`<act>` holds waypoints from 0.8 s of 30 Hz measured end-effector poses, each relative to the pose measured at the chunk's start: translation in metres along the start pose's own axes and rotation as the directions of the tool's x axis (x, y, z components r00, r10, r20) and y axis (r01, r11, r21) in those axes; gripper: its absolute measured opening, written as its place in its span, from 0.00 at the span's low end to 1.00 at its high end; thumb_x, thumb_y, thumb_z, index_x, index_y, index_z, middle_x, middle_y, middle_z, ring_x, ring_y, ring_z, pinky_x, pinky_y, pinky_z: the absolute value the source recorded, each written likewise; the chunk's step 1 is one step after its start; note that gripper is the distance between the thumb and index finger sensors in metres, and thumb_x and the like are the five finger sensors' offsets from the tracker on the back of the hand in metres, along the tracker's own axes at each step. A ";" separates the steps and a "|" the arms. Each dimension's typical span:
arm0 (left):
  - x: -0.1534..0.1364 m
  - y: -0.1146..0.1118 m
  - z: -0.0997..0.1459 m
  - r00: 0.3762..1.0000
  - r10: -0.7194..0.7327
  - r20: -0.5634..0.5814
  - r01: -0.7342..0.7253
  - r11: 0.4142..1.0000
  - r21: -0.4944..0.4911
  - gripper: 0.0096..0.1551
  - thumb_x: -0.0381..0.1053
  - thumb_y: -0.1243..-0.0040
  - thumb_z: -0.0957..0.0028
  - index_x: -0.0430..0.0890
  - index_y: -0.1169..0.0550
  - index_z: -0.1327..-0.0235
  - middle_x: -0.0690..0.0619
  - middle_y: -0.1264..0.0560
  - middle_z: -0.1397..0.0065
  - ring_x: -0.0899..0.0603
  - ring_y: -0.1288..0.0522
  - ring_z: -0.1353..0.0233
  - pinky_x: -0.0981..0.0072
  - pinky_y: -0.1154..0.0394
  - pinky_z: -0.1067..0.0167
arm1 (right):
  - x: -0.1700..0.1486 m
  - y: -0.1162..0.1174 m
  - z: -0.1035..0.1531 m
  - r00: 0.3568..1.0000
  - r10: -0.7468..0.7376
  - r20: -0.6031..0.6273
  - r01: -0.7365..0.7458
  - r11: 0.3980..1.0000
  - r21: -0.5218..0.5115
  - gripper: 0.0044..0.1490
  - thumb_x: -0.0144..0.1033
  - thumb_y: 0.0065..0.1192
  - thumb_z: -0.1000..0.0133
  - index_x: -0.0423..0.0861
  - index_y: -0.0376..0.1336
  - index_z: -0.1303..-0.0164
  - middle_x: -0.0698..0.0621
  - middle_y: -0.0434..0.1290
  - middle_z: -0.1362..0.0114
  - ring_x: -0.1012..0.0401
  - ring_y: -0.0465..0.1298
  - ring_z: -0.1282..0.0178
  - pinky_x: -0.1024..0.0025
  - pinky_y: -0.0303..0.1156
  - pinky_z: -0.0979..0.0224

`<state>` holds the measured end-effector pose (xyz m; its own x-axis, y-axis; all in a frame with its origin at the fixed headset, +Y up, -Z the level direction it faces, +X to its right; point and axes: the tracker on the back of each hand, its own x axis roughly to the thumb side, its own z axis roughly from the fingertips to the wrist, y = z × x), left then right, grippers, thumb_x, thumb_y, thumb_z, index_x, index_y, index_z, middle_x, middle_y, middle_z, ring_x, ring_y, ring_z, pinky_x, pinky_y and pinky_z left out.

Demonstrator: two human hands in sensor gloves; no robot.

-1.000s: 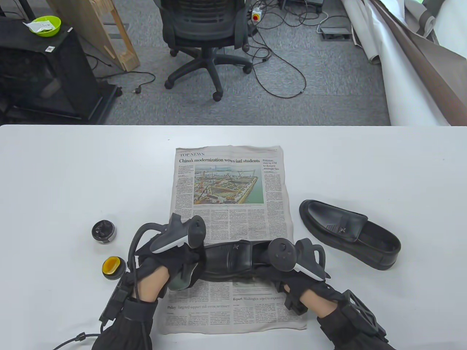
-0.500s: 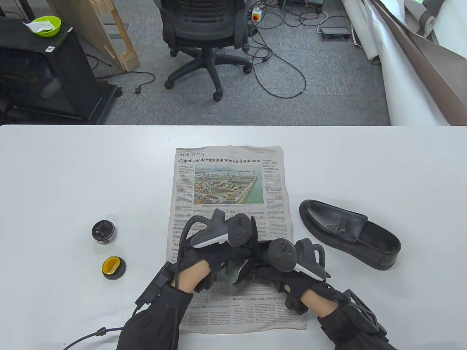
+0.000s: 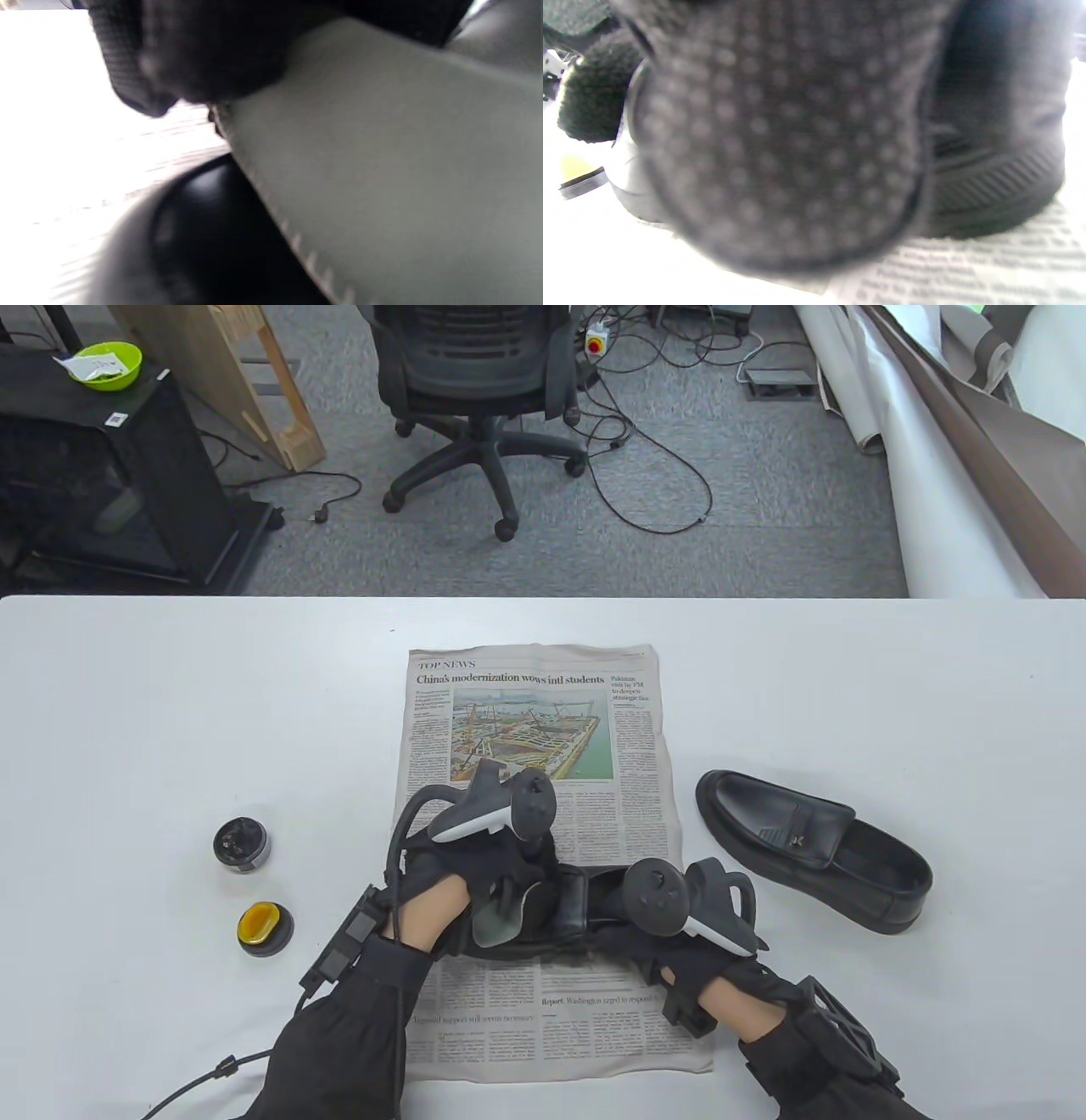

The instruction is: Dip and apply built-in sponge shoe polish on shoes

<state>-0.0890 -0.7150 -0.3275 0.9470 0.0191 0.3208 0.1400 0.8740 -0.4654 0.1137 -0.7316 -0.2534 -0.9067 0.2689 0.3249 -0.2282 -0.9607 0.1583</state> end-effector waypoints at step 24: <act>0.056 -0.004 0.047 0.993 -0.054 0.107 0.019 0.951 0.309 0.31 0.61 0.33 0.55 0.56 0.23 0.37 0.57 0.13 0.63 0.56 0.17 0.75 0.55 0.18 0.44 | 0.001 0.000 0.001 1.000 0.007 -0.005 -0.007 1.000 -0.006 0.28 0.54 0.77 0.62 0.51 0.79 0.57 0.51 0.86 0.57 0.74 0.89 0.87 0.73 0.88 0.65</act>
<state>-0.0504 -0.6949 -0.2690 0.9015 0.0235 0.4321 0.0613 0.9815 -0.1813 0.1134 -0.7317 -0.2526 -0.9102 0.2614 0.3213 -0.2237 -0.9631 0.1499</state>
